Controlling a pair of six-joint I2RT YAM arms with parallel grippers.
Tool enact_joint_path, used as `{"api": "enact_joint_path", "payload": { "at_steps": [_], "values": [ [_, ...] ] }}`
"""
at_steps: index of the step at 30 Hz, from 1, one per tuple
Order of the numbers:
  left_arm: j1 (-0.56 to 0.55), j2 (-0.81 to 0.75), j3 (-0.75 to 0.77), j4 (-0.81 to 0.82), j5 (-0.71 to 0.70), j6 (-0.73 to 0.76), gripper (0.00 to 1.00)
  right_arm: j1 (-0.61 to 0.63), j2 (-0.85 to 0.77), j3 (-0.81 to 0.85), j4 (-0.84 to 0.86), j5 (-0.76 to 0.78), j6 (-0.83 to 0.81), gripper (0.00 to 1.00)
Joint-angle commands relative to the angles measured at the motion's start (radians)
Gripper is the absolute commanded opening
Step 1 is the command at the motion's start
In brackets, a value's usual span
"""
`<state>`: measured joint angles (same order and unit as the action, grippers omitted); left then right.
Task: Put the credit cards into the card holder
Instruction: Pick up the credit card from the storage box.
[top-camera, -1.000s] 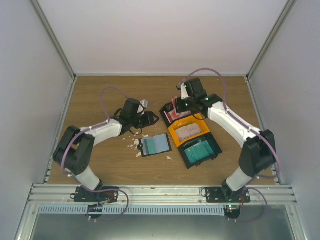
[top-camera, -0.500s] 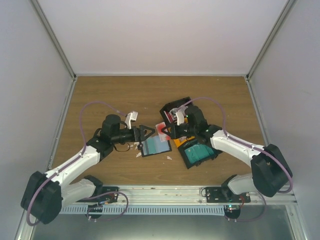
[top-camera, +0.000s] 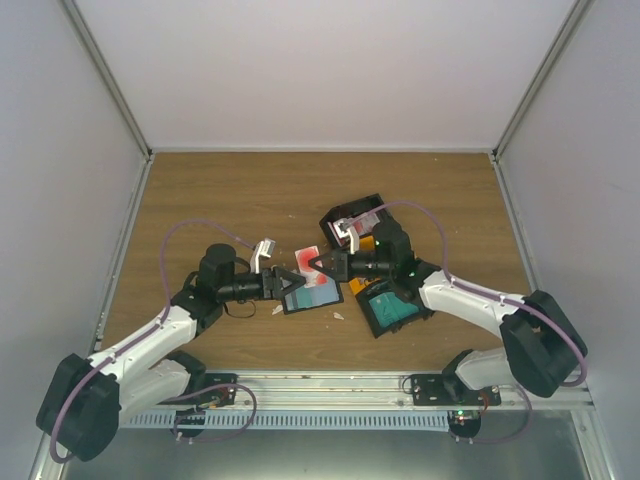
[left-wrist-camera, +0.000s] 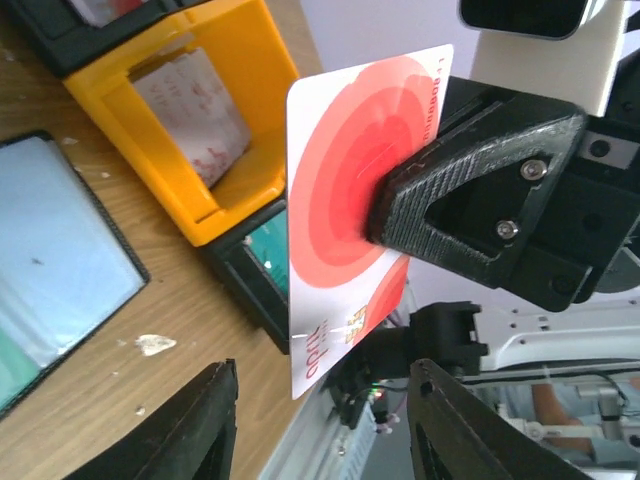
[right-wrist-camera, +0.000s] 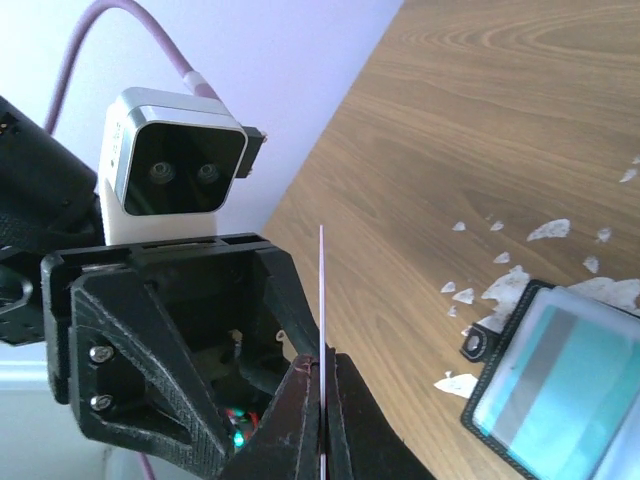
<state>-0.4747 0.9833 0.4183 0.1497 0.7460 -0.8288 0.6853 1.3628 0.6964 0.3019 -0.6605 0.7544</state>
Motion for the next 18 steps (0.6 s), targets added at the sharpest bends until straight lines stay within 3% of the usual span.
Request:
{"api": "enact_joint_path", "payload": {
  "at_steps": [1, 7, 12, 18],
  "values": [
    [0.007, 0.0, -0.019, 0.136, 0.082, -0.03, 0.47, 0.012, -0.021, -0.031, 0.135, -0.067, 0.078, 0.01],
    [0.007, 0.025, -0.011, 0.154, 0.087, -0.029, 0.37, 0.014, -0.012, -0.042, 0.186, -0.098, 0.115, 0.01],
    [0.007, 0.03, 0.006, 0.089, 0.033, 0.015, 0.39, 0.014, -0.014, -0.04, 0.189, -0.109, 0.118, 0.01],
    [0.007, 0.038, 0.002, 0.129, 0.051, 0.0, 0.38, 0.015, 0.009, -0.043, 0.215, -0.158, 0.132, 0.01]
  ]
}}
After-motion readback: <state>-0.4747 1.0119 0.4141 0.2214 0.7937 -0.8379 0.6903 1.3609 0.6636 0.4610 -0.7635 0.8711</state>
